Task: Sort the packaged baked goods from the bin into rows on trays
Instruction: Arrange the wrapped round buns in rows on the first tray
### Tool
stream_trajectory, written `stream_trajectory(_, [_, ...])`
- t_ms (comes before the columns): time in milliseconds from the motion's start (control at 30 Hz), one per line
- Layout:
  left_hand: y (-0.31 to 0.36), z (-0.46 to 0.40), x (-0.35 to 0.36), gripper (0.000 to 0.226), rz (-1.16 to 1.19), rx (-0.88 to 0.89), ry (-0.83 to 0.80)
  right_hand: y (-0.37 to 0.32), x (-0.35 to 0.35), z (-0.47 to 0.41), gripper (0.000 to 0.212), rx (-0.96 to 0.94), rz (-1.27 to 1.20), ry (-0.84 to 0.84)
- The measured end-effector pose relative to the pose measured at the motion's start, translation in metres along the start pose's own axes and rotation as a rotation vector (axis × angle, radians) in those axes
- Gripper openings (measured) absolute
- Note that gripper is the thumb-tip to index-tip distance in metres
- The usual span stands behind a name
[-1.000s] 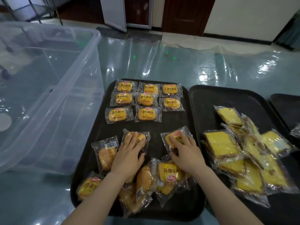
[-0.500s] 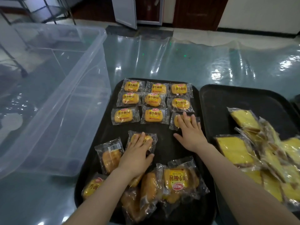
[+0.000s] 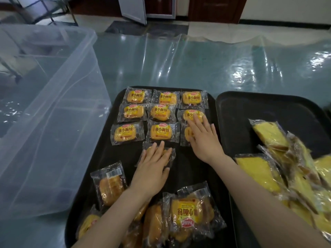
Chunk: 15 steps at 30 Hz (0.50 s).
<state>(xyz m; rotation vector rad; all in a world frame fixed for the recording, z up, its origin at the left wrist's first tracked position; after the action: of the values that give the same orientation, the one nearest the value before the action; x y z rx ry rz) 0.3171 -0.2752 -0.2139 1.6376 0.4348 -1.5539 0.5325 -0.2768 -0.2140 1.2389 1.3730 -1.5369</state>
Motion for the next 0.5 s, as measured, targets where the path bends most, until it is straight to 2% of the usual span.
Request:
stream_trajectory(233, [-0.005, -0.022, 0.000, 0.071, -0.025, 0.009, -0.013, 0.013, 0.001, -0.025, 0.054, -0.044, 0.038, -0.125])
stream_trajectory(367, [-0.005, -0.028, 0.005, 0.075, -0.060, -0.022, -0.036, 0.018, 0.003, -0.016, 0.051, 0.040, 0.068, -0.079])
stream_trajectory(500, [-0.002, -0.027, 0.009, 0.073, -0.083, -0.020, 0.004, 0.014, 0.002, -0.018, 0.051, 0.043, 0.103, -0.089])
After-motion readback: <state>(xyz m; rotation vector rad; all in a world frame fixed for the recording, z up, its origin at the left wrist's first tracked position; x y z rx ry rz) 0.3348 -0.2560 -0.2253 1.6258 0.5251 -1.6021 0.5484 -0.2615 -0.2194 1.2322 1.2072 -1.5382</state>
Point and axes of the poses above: each hand's wrist, its own z-axis away from the middle knuckle, its own x-axis out of the palm, y = z × x, the point moved 2 cm from there along -z, towards the middle knuckle, and after that the axes turned 1 degree about y, right-handed, at the moved point
